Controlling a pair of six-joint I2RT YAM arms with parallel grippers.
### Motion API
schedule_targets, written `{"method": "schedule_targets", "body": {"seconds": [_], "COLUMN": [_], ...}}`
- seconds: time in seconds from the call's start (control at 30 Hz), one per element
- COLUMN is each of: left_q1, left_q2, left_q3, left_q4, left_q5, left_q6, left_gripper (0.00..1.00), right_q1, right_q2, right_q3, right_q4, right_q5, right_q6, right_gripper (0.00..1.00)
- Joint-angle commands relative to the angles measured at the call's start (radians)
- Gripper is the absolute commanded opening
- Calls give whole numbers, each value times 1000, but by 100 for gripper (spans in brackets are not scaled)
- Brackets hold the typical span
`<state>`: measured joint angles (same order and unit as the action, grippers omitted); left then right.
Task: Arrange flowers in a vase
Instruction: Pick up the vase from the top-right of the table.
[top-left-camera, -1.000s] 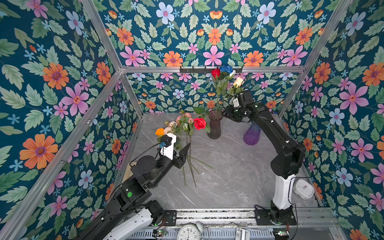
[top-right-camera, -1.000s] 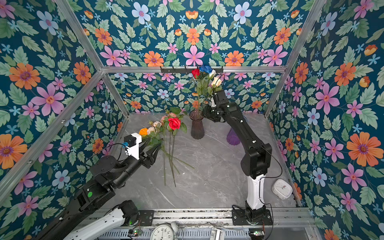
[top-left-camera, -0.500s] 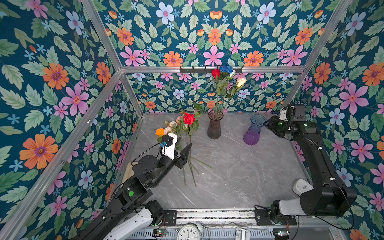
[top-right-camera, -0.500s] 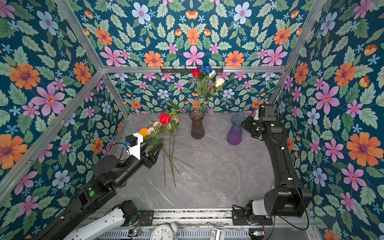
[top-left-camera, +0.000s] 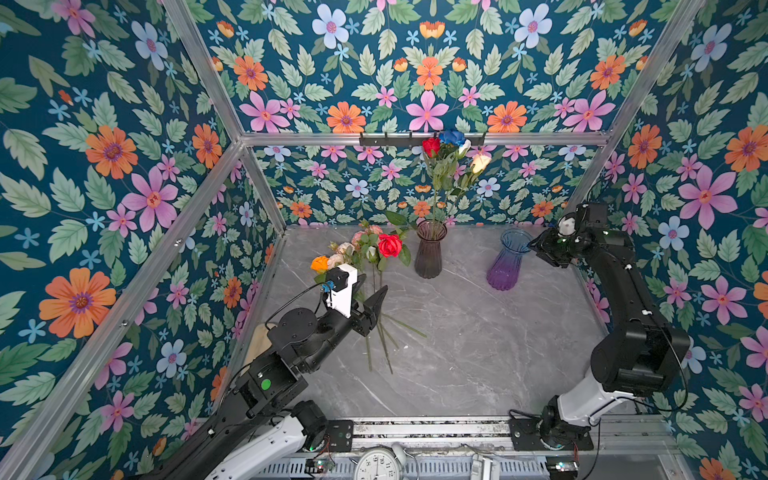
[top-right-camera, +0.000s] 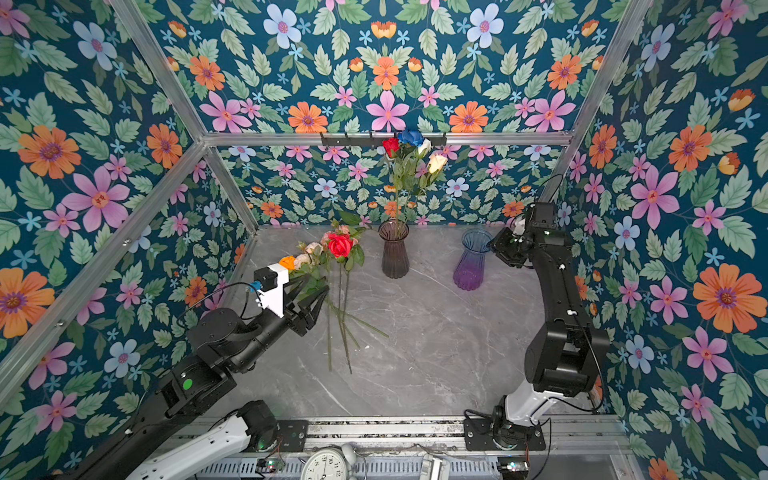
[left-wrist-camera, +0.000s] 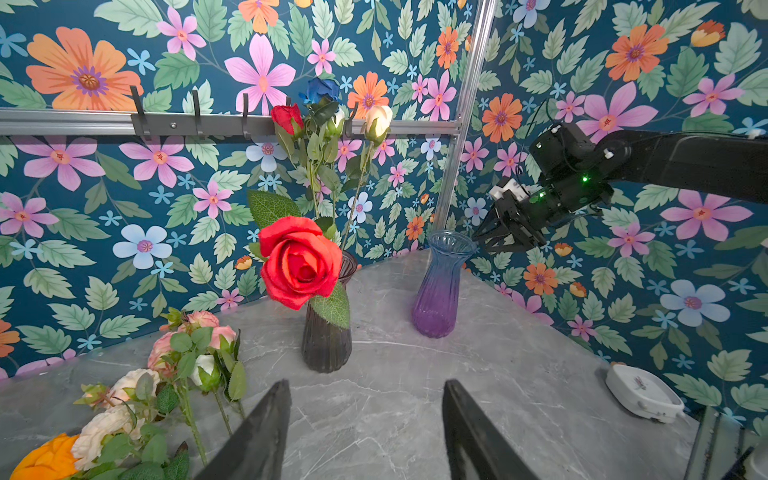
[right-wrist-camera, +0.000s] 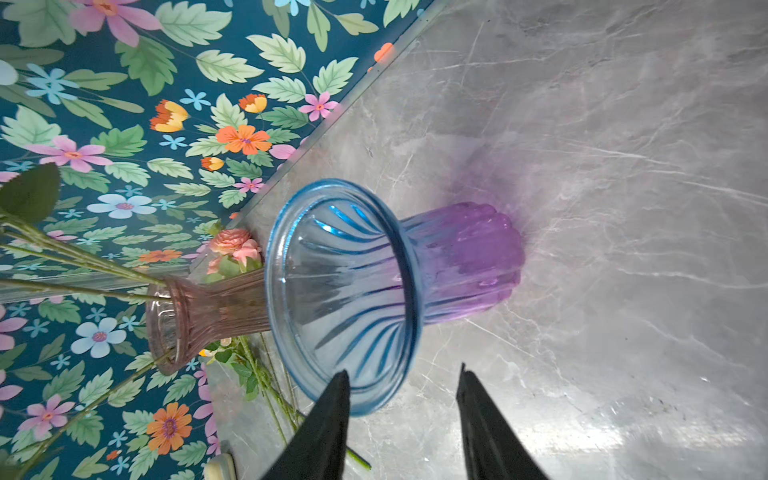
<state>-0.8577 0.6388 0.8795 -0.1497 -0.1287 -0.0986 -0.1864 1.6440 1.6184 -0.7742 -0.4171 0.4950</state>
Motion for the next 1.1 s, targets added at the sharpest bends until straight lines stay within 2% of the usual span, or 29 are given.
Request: {"method": "schedule_targets", "body": {"seconds": [0.0, 0.23, 0.3, 0.37, 0.43, 0.47, 0.63, 0.77, 0.87, 1.07], "left_q1": [0, 0, 0, 0, 0, 0, 0, 0, -1, 0], "left_q2": [4, 19, 21, 24, 28, 30, 44, 58, 83, 174], "left_q3": [-1, -2, -4, -5, -3, -4, -9, -30, -45, -86], "left_q4": [35, 45, 47, 50, 52, 53, 69, 109, 141, 208], "left_q5": [3, 11, 13, 12, 16, 15, 21, 49, 66, 121], "left_q6": [-4, -4, -4, -6, -7, -9, -26, -62, -96, -182], "left_gripper": [61, 60, 61, 61, 61, 61, 61, 61, 61, 61], "right_q1": [1, 2, 5, 9, 13, 16, 28, 67, 146, 381], "right_q2": [5, 133, 159, 174, 169, 162, 86, -47, -151, -378], "right_q3": [20, 60, 75, 86, 85, 83, 61, 6, -58, -266], "right_q4": [18, -9, -22, -29, -30, -32, -65, -86, -105, -116], "right_q5": [-30, -25, -20, -19, -18, -13, 17, 19, 14, 31], "right_q6": [2, -25, -39, -46, -51, -54, -77, -78, -72, -19], "right_gripper": [44, 43, 39, 26, 6, 0, 0, 0, 0, 0]}}
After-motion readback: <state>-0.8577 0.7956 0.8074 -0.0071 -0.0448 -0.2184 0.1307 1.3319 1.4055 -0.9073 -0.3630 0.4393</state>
